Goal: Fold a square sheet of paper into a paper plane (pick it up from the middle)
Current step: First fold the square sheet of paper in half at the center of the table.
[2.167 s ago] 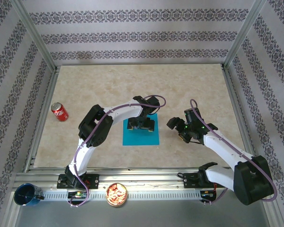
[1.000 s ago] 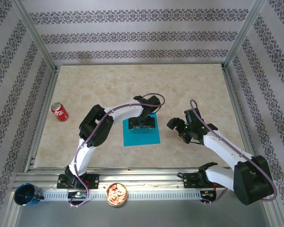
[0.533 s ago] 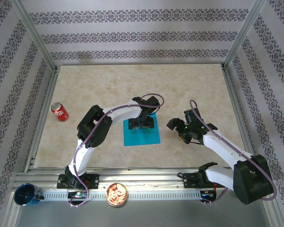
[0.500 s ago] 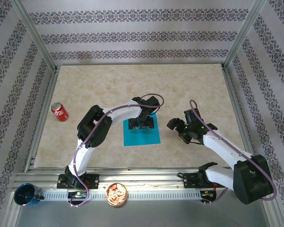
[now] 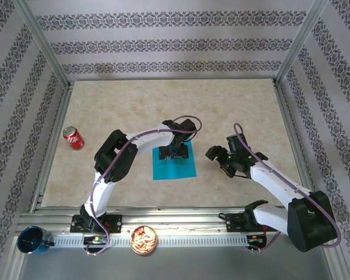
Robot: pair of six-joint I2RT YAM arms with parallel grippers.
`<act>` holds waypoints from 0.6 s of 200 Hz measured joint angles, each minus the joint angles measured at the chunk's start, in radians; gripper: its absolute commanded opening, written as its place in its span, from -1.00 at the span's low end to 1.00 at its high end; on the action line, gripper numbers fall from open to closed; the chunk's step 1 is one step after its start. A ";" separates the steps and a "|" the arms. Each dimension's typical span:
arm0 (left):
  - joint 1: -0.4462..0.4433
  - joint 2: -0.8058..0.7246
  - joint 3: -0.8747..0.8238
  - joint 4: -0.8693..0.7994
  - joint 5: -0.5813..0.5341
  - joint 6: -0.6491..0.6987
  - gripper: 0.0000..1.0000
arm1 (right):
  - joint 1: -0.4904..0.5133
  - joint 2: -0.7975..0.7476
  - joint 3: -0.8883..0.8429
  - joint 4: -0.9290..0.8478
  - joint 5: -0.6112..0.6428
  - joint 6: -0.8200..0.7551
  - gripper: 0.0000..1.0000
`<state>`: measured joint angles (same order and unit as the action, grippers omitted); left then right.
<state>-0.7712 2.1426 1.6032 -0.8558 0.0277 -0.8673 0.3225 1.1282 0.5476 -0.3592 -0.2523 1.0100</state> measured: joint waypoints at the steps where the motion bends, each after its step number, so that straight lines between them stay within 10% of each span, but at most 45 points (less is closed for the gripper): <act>1: 0.000 0.000 0.000 0.000 0.000 0.000 0.54 | 0.000 0.000 0.000 0.000 0.000 0.000 0.76; 120: 0.000 -0.025 -0.040 0.034 -0.006 0.011 0.21 | 0.000 -0.003 0.000 0.000 -0.003 0.000 0.76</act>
<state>-0.7712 2.1178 1.5631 -0.8215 0.0212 -0.8562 0.3225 1.1248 0.5480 -0.3595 -0.2558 1.0103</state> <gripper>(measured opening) 0.620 0.879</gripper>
